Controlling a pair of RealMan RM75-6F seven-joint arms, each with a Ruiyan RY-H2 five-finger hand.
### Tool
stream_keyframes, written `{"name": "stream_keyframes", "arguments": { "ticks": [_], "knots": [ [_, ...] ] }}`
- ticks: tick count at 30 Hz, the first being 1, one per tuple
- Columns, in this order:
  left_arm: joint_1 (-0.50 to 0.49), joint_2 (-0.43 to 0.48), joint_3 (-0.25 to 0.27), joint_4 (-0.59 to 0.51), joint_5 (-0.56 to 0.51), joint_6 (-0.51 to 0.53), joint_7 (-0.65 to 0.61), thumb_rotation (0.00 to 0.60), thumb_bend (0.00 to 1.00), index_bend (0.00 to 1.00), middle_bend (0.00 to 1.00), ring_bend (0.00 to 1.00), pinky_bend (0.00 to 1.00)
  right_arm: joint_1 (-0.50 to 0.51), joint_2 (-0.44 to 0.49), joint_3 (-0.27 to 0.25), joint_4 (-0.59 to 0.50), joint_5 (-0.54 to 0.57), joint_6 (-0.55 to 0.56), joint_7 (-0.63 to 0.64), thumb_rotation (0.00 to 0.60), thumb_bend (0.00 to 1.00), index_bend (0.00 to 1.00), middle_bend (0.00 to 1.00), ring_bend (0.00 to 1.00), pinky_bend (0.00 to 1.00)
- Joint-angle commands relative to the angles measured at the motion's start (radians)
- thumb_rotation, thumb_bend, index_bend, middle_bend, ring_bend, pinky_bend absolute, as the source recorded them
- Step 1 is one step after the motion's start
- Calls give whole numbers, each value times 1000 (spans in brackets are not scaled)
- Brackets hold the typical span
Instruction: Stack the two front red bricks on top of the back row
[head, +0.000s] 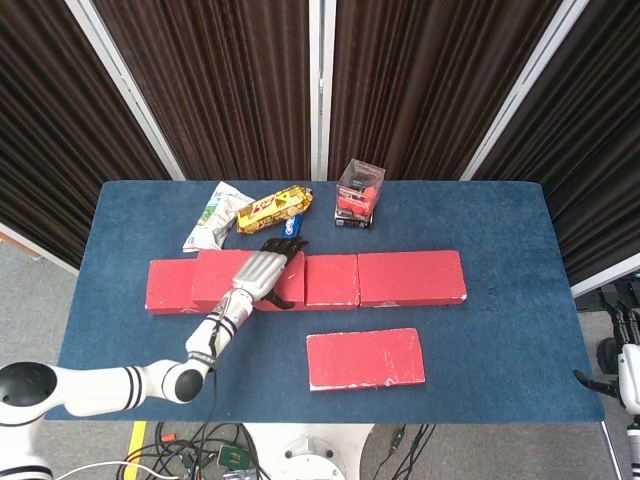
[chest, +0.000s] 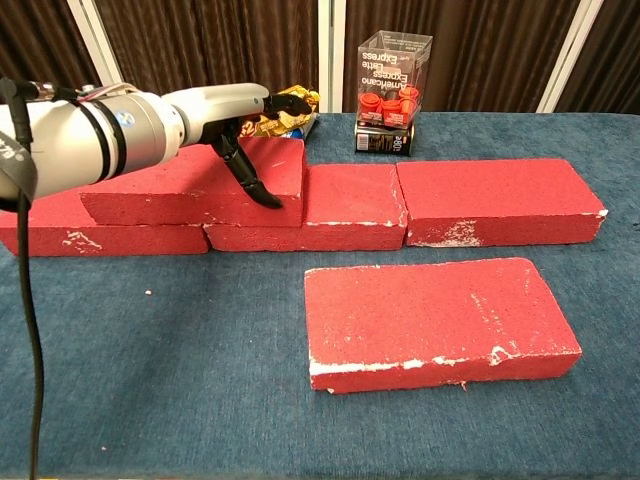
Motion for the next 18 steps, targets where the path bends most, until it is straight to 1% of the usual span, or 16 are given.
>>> {"name": "stream_keyframes", "arguments": {
  "ticks": [1,18],
  "knots": [
    [2,-6,-2,3,1,4,1,600,49,0,0,0,0,0,0,0,0,1,-1,1,600,0,0,0,0,0],
    [5,-7,-12,8,-12,5,15,600,51,0,0,0,0,1,-1,-1,2,3,-7,-2,600,0,0,0,0,0]
  ]
}}
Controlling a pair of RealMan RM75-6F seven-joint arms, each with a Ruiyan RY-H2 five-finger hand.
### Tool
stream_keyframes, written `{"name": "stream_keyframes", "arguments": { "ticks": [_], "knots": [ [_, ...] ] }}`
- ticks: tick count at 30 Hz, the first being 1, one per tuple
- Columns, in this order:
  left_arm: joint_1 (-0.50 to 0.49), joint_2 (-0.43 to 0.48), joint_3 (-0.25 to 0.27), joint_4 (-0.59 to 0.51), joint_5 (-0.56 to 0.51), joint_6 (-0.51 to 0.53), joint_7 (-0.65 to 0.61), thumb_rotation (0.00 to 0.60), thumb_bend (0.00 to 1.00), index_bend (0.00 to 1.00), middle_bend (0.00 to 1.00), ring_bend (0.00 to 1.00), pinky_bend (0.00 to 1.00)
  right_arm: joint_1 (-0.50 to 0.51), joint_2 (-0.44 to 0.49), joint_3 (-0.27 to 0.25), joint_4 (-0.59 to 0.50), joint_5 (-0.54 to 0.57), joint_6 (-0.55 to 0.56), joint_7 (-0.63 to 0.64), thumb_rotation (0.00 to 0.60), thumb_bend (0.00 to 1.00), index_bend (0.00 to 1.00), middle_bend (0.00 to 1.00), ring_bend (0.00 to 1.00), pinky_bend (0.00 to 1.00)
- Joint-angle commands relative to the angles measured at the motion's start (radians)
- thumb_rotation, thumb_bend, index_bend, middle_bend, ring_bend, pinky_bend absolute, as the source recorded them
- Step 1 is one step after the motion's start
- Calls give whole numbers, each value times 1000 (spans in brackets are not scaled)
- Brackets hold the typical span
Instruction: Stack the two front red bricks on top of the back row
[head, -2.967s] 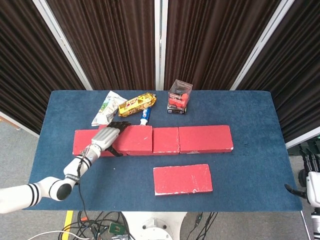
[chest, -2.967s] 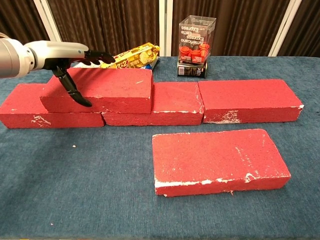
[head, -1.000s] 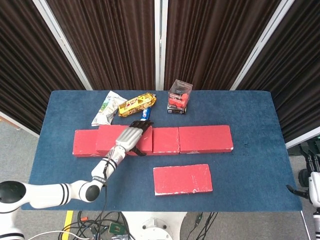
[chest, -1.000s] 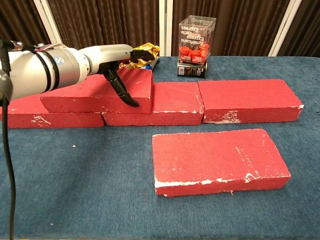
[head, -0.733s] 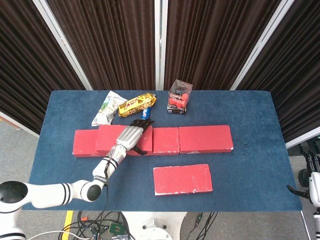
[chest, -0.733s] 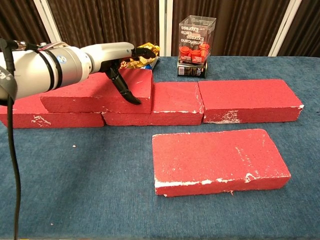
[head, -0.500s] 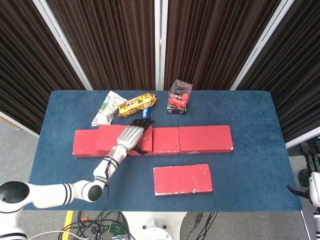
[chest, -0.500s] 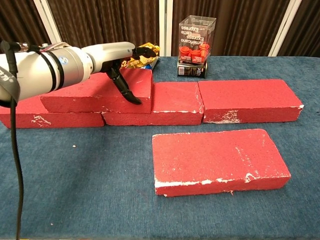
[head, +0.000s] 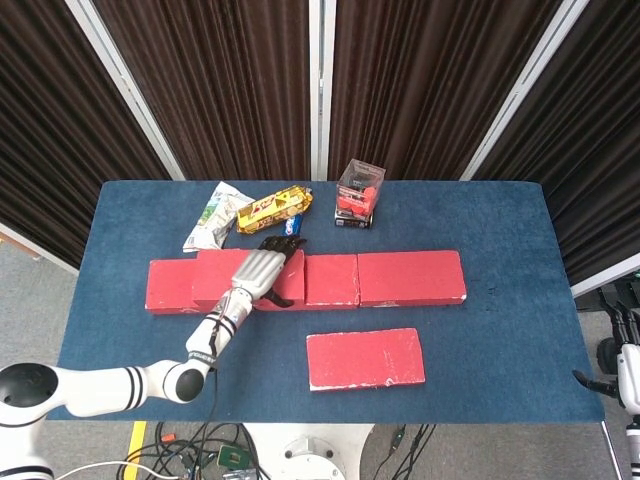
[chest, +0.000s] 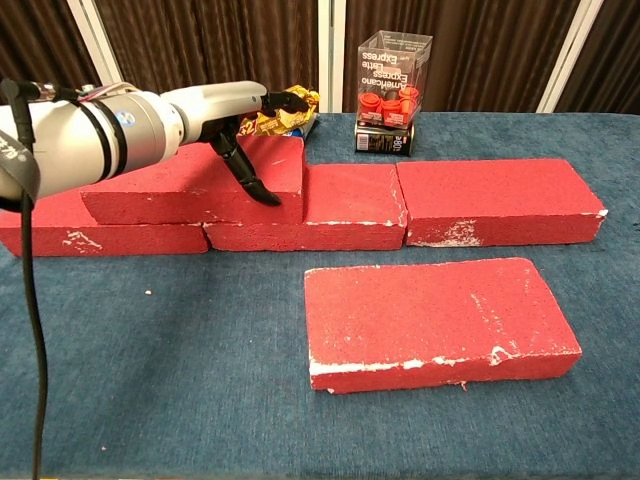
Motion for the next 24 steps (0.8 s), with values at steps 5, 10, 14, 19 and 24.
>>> {"name": "stream_keyframes", "arguments": {
  "ticks": [5,10,14,19,24],
  "knots": [
    [1,0,0,-3,-2,1,8,600,51,0,0,0,0,0,0,0,1,1,-2,1,600,0,0,0,0,0],
    [5,8,-2,-19,5,6,5,600,51,0,0,0,0,-1,1,1,2,1,-1,3,600,0,0,0,0,0],
    [16,30,-5,-67,14,3,-11,600,51,0,0,0,0,-1,2,0,1,-1,1,4,600,0,0,0,0,0],
    [58,112,3,-213,65,42,-33,600,51,0,0,0,0,0,1,-2,-1,-5,0,0,600,0,0,0,0,0],
    [156,252,51,-391,147,150,-34,600,51,0,0,0,0,2,3,-10,-16,-26,8,-17,600,0,0,0,0,0]
  ]
}}
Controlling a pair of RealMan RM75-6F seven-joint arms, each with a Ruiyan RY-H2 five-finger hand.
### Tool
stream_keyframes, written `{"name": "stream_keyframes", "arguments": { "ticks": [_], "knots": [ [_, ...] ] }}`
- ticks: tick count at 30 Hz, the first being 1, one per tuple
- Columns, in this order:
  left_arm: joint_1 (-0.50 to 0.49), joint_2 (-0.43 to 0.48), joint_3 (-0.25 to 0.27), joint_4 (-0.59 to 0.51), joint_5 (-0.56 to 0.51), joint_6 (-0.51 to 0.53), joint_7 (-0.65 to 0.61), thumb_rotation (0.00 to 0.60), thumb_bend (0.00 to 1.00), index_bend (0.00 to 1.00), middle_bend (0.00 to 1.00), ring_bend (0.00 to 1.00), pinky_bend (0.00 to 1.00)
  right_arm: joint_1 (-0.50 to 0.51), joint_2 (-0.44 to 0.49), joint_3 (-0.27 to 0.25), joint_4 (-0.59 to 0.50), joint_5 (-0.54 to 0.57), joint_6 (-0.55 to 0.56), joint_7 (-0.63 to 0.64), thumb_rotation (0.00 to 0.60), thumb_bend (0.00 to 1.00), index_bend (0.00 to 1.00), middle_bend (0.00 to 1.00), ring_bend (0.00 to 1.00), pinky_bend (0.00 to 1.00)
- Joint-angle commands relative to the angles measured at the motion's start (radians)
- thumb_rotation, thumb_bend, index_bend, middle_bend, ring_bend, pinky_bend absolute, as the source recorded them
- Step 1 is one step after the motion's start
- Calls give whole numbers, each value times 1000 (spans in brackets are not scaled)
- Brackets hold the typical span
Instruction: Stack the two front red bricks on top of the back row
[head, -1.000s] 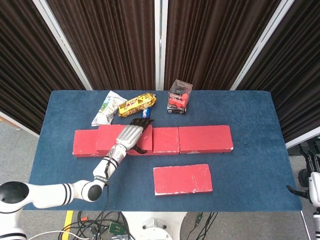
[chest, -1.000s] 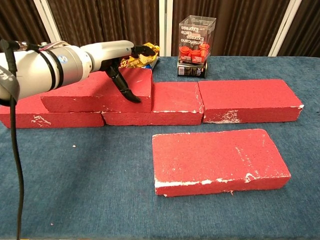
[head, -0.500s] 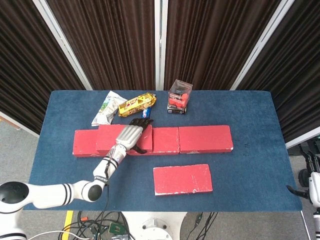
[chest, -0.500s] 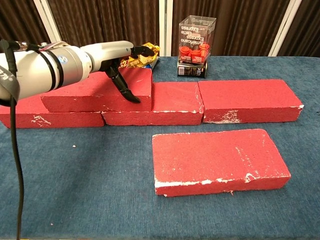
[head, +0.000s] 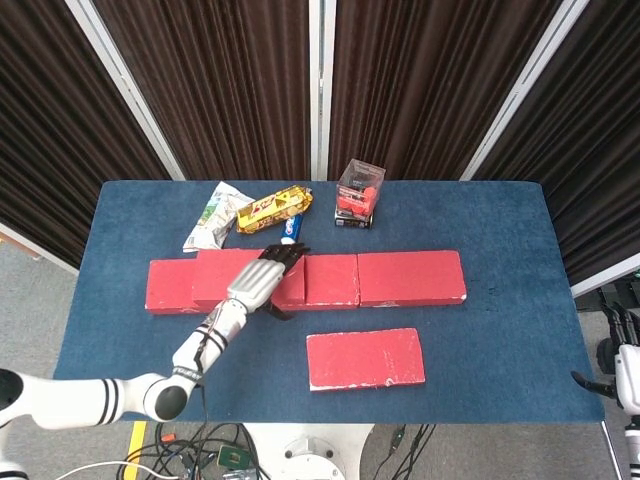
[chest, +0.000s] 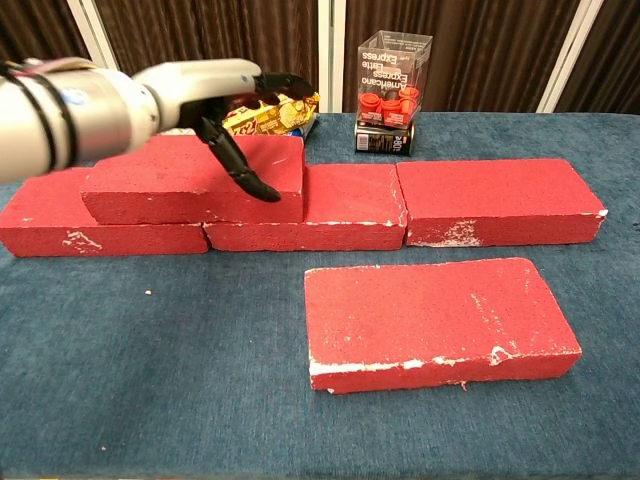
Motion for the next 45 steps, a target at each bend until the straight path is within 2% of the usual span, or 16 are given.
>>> {"name": "stream_keyframes", "arguments": {
  "ticks": [1,8,11,14,17,22,27,32,45],
  "knots": [
    [102,136,52,-147,84,109,-9,600,51,0,0,0,0,2,4,-5,-13,-16,8,-16,600,0,0,0,0,0],
    [297,292,157,-261,154,336,11,600,49,0,0,0,0,38,46,-12,-110,-88,9,-121,600,0,0,0,0,0],
    [351,361,192,-274,164,347,-24,600,50,0,0,0,0,75,53,-22,-175,-131,-24,-196,600,0,0,0,0,0],
    [397,414,223,-253,201,340,-89,600,50,0,0,0,0,116,44,-26,-256,-114,-97,-290,600,0,0,0,0,0],
    [446,441,253,-209,264,344,-168,600,44,0,0,0,0,172,36,-28,-337,-75,-198,-385,600,0,0,0,0,0],
    [524,452,292,-156,343,373,-272,600,15,0,0,0,0,257,-17,-20,-427,-36,-299,-548,600,0,0,0,0,0],
    [595,457,315,-131,397,415,-342,600,9,0,0,0,0,344,-82,-13,-491,61,-398,-696,600,0,0,0,0,0],
    [632,488,316,-114,443,425,-430,600,9,0,0,0,0,401,-164,-13,-509,170,-418,-814,600,0,0,0,0,0],
    [677,491,299,-64,489,417,-491,600,10,0,0,0,0,487,-299,-45,-520,299,-401,-909,600,0,0,0,0,0]
  ]
}}
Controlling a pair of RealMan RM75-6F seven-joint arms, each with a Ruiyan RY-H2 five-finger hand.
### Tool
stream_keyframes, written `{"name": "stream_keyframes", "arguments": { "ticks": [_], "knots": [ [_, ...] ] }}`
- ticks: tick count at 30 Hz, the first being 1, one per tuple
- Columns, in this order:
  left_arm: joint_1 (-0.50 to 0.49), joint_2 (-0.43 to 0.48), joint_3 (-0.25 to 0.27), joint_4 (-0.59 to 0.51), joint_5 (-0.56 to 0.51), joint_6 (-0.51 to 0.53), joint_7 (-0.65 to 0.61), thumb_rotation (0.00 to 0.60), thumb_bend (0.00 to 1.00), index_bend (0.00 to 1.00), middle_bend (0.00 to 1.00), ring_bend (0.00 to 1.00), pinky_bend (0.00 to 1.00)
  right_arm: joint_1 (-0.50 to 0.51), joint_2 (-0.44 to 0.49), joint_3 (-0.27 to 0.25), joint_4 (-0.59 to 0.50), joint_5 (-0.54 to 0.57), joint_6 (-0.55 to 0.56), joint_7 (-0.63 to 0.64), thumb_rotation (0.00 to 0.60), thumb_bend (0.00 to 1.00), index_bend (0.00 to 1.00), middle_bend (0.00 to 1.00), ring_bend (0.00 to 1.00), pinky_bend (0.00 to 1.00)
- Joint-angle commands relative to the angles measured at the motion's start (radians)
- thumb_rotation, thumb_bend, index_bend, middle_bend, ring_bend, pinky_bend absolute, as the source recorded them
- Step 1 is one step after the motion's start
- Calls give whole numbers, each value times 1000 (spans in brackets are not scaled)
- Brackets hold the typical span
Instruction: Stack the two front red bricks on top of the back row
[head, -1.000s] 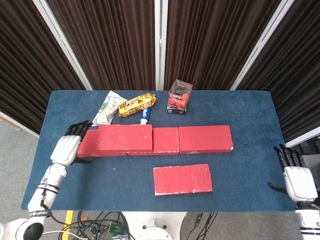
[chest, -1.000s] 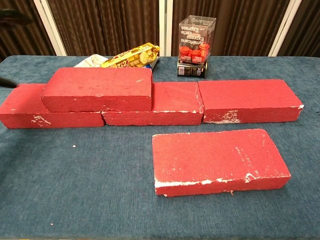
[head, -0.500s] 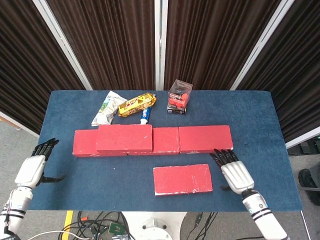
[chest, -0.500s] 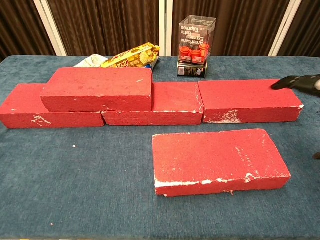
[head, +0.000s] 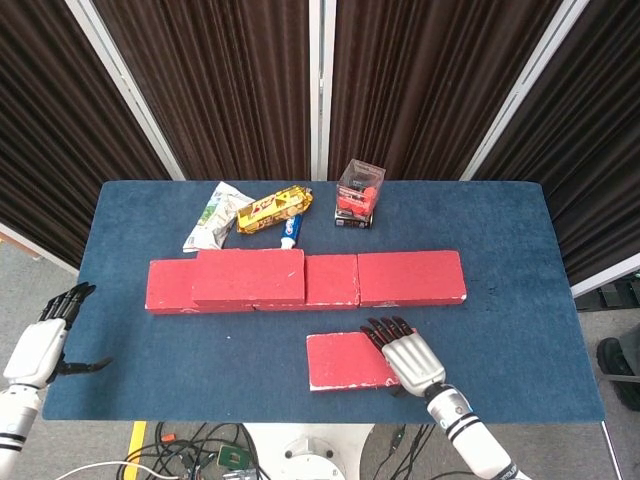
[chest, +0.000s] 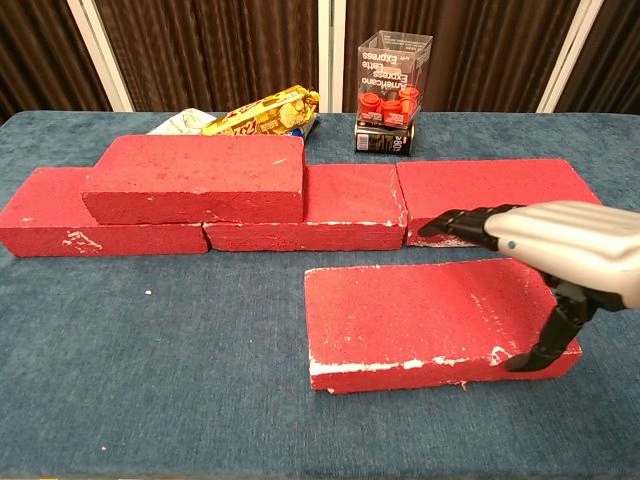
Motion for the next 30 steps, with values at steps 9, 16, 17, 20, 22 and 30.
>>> {"name": "stream_keyframes", "arguments": {
  "ticks": [9,16,17,20,22,30],
  "knots": [
    [15,-12,-20,44,-1,-36,-27,600,9,0,0,0,0,69,-131,-4,81,89,26,-34,600,0,0,0,0,0],
    [17,-25,-32,86,-11,-72,-51,600,9,0,0,0,0,86,-172,-4,118,131,48,-10,600,0,0,0,0,0],
    [18,-27,-34,91,-13,-76,-51,600,10,0,0,0,0,90,-176,-3,122,146,50,-11,600,0,0,0,0,0],
    [21,-31,-42,98,-18,-82,-53,600,9,0,0,0,0,101,-187,0,131,175,55,-9,600,0,0,0,0,0],
    [22,-30,-44,100,-16,-84,-54,600,9,0,0,0,0,108,-192,0,137,185,57,-9,600,0,0,0,0,0],
    [35,-31,-53,104,3,-76,-66,600,9,0,0,0,0,133,-210,-13,166,210,54,4,600,0,0,0,0,0]
  ]
}}
